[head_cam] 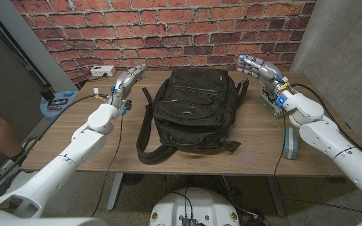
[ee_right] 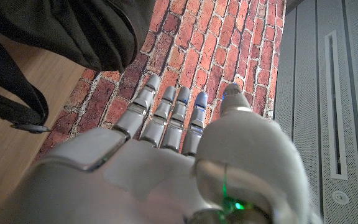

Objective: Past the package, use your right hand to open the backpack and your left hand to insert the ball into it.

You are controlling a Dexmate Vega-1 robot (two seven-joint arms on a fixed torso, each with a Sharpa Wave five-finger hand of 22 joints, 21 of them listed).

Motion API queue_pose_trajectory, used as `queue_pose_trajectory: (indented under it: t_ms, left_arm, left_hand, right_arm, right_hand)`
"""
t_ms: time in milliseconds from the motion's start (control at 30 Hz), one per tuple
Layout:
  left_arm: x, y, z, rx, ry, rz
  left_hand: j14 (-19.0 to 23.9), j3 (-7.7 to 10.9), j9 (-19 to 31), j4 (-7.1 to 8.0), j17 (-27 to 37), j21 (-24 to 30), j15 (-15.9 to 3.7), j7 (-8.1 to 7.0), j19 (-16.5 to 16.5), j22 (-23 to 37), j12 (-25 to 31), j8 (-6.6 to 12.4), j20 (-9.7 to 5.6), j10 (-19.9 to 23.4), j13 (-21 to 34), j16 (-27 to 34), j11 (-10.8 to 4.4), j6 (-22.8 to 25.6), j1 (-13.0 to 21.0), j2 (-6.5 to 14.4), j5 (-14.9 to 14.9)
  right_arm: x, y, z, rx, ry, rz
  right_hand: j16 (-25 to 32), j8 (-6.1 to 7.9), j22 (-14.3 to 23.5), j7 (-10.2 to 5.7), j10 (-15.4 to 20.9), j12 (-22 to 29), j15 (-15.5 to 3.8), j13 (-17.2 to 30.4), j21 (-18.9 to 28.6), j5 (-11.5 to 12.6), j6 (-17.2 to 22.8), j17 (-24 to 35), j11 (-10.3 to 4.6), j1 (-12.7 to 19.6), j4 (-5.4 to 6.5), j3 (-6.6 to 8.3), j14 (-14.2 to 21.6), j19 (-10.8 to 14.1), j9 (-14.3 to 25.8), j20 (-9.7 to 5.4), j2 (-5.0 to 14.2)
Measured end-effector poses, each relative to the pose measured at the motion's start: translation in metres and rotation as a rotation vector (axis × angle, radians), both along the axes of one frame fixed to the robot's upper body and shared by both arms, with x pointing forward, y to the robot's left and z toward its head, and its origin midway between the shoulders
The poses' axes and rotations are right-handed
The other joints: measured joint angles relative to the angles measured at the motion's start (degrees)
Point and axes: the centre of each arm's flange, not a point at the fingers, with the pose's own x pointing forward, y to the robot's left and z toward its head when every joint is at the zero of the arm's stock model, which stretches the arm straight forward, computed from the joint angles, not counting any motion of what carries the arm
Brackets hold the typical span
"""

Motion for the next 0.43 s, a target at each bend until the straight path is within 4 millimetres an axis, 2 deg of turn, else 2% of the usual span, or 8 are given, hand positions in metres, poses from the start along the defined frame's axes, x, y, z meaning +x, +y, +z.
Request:
queue_pose_trajectory:
  t_ms: [300,433]
  left_arm:
    - [0.001,0.005,-0.005,-0.023,-0.002,-0.015]
    - [0.000,0.007,-0.008,-0.037,-0.005,-0.027]
  left_hand:
    - [-1.1,-0.02,0.0,1.54,0.0,-0.4,0.09,-0.11,-0.7,0.0,-0.4,0.00,0.10,-1.2,-0.3,-0.4,-0.01,-1.3,-1.7,0.1,-0.3]
    - [-1.4,0.14,0.0,1.71,0.0,-0.4,0.20,-0.09,-0.7,0.0,-0.5,-0.38,0.10,-1.3,-0.5,-0.5,0.08,-2.0,-2.3,0.1,-0.3]
  right_arm:
    - [0.004,-0.005,-0.005,0.044,0.000,-0.001]
    - [0.011,-0.007,-0.013,0.077,0.012,-0.002]
  right_hand:
    - [0.0,0.00,0.0,0.23,0.0,0.0,0.00,-0.3,-0.1,-0.2,-0.2,-0.3,-0.01,-1.0,0.47,-0.48,0.0,-0.2,0.0,-0.21,-0.16]
    - [0.0,-0.27,0.0,0.31,0.0,0.0,-0.30,-0.3,-0.1,-0.2,-0.3,-0.3,-0.01,-1.3,0.47,-0.48,-0.3,-0.5,0.0,-0.47,0.15]
